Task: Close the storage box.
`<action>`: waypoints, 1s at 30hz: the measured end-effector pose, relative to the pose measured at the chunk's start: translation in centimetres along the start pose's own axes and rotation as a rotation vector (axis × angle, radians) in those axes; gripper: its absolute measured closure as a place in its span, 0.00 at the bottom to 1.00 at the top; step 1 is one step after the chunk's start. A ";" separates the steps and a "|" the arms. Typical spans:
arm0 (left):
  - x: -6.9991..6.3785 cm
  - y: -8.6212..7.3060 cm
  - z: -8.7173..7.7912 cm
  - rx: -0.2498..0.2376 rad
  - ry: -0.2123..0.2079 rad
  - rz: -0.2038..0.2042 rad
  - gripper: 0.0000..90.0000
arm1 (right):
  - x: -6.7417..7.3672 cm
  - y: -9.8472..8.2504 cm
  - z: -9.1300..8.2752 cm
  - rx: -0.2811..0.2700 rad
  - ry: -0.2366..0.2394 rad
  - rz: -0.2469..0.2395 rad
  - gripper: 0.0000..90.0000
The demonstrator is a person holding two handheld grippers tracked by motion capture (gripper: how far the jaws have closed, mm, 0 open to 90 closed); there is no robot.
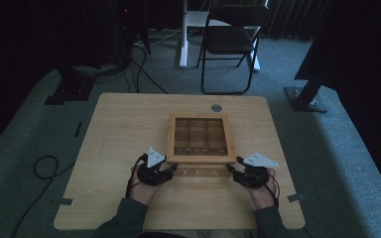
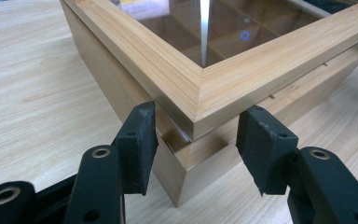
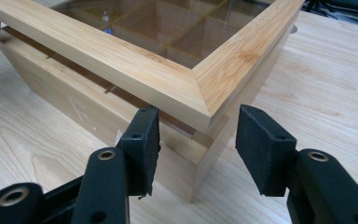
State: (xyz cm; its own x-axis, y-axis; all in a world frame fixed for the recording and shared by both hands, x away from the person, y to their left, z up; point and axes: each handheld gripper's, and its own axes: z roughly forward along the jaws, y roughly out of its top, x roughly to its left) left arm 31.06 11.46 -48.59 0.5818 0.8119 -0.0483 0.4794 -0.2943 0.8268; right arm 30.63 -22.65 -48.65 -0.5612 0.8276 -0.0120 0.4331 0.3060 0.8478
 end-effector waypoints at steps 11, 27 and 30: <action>0.1 -1.4 -0.1 0.018 -0.001 -0.005 0.53 | -0.2 -0.9 -0.1 0.036 0.008 0.018 0.53; 2.6 0.0 -2.7 -0.054 0.039 -0.032 0.52 | -3.7 -2.0 -1.4 0.036 -0.106 0.143 0.50; 3.3 0.5 -3.2 -0.062 0.053 -0.019 0.52 | -4.2 -2.2 -1.0 0.053 -0.124 0.149 0.50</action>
State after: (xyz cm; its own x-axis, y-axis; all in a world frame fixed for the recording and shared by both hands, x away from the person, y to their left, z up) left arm 31.10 15.57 -46.50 0.5365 0.8432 -0.0361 0.4475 -0.2479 0.8592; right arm 31.35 -27.30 -49.92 -0.3980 0.9164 0.0433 0.5435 0.1976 0.8158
